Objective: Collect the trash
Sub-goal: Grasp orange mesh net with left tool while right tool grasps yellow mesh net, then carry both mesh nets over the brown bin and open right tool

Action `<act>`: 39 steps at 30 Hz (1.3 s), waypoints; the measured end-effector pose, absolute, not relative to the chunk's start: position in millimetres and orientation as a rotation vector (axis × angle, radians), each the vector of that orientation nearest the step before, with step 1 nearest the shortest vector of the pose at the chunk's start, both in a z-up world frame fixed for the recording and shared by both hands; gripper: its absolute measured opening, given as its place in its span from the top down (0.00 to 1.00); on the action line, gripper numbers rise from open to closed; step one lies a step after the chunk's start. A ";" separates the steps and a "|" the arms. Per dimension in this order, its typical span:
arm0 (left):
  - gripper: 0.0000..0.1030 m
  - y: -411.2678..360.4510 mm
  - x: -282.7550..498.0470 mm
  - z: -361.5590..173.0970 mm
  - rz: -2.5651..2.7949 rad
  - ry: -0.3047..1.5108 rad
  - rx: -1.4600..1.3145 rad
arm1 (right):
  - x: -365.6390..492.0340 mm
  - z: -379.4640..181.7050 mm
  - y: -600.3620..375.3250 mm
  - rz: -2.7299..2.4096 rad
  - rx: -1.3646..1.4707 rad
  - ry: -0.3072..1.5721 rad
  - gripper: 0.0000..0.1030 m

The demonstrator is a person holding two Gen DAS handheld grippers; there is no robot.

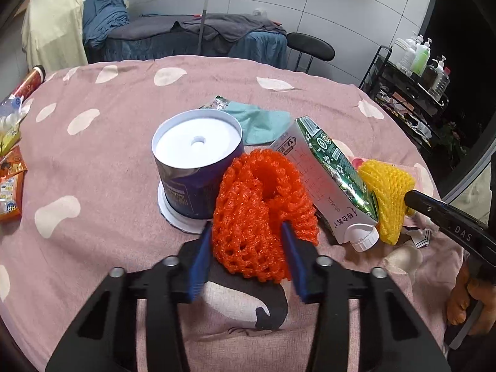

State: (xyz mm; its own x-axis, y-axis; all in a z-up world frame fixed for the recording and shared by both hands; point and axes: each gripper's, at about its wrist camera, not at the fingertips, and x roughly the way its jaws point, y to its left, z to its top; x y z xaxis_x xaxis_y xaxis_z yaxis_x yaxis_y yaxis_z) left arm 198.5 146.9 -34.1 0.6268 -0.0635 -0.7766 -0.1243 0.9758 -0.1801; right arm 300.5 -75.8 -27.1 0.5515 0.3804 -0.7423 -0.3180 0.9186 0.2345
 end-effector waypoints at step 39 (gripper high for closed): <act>0.80 106.4 118.9 -3.5 -0.036 0.758 -0.217 | 262.0 0.7 -108.5 0.422 0.191 0.790 0.98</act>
State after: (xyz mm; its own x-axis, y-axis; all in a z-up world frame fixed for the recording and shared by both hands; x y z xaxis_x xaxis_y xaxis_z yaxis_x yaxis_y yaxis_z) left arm 118.9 106.4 -3.5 0.7265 -0.1101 -0.6783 -0.0460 0.9771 -0.2078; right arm 262.0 -108.5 0.7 0.6260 0.4354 -0.6470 -0.2949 0.9002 0.3205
